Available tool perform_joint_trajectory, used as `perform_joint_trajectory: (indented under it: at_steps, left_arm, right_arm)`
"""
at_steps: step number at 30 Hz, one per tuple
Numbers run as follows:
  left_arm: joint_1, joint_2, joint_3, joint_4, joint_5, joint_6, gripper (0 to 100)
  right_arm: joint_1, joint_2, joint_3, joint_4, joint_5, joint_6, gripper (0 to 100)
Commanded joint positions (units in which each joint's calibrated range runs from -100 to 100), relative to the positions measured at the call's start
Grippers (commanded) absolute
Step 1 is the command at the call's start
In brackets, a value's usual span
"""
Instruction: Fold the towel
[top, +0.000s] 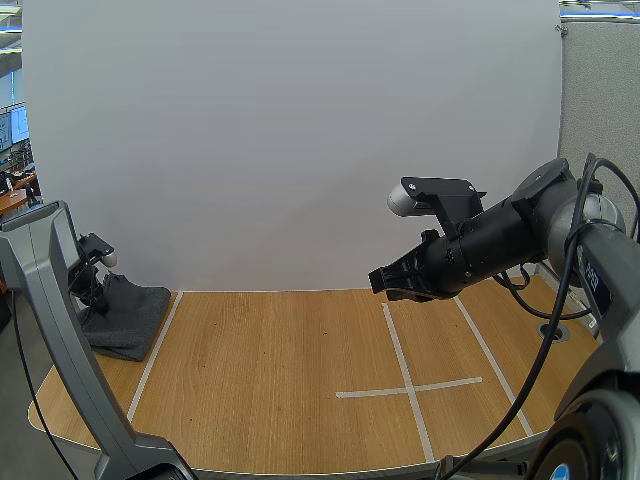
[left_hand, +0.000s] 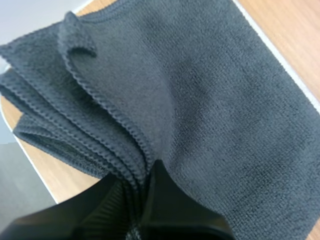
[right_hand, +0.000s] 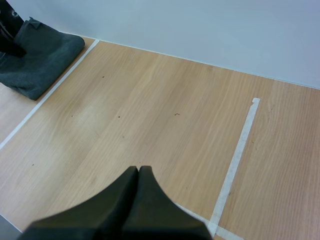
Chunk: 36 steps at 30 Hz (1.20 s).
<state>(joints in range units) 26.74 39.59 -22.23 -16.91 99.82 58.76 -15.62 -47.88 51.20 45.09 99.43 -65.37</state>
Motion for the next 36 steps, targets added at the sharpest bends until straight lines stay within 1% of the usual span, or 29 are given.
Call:
perform_joint_trajectory:
  at_steps: [1,6,8,9,11,12,15,16,17,21,25,28,33,36]
  left_arm:
    - [0.06,0.25,-0.48,-0.37,0.18,-1.25,0]
    - [0.06,0.25,-0.48,-1.36,0.18,-1.99,0]
    - [0.06,0.25,-0.48,-1.36,0.18,-1.99,6]
    - [0.06,0.25,-0.48,-1.40,0.18,-2.11,11]
    - [0.06,0.25,-0.48,-1.67,0.18,-2.60,28]
    - [0.06,0.25,-0.48,-1.67,0.18,-2.84,40]
    - [0.13,0.11,-0.48,-2.45,0.18,-3.33,77]
    - [0.13,-0.19,-0.48,-2.61,0.18,-4.47,96]
    - [0.13,-0.60,-0.48,-2.61,-1.96,-5.42,100]
    - [0.42,-2.94,-0.71,-2.61,-5.27,-5.54,100]
    - [1.00,-6.13,-2.78,-3.22,-4.50,-5.54,100]
    - [2.01,-8.93,-5.10,-6.66,0.18,-5.54,100]
    - [3.89,-14.33,-7.96,-15.44,0.18,-5.46,100]
    - [4.54,-18.63,-7.83,-18.23,0.18,-6.77,100]
  right_arm:
    - [-0.20,-0.75,-0.18,0.08,0.57,0.19,0]
    - [-0.20,-0.75,-0.18,0.08,0.57,0.19,0]
    - [-0.20,-0.75,-0.18,0.08,0.57,0.19,0]
    - [-0.20,-0.75,-0.18,0.08,0.57,0.19,0]
    - [-0.20,-0.75,-0.18,0.08,0.57,0.19,0]
    - [-0.20,-0.75,-0.18,0.08,0.57,0.19,0]
    - [-0.20,-0.75,-0.18,0.08,0.57,0.19,0]
    - [-0.20,-0.75,-0.18,-0.02,0.57,0.19,0]
    - [-0.20,-0.75,-0.18,-0.17,0.57,0.19,0]
    - [-0.20,-0.75,-0.18,-1.19,0.57,0.19,0]
    - [-0.20,-0.75,-0.18,-1.19,0.57,0.19,0]
    - [-0.20,-0.75,-0.18,-1.21,0.57,0.19,0]
    - [-0.20,-0.75,-0.18,-0.38,0.57,-0.01,0]
    - [-0.20,-0.75,-0.18,1.58,0.57,-1.17,0]
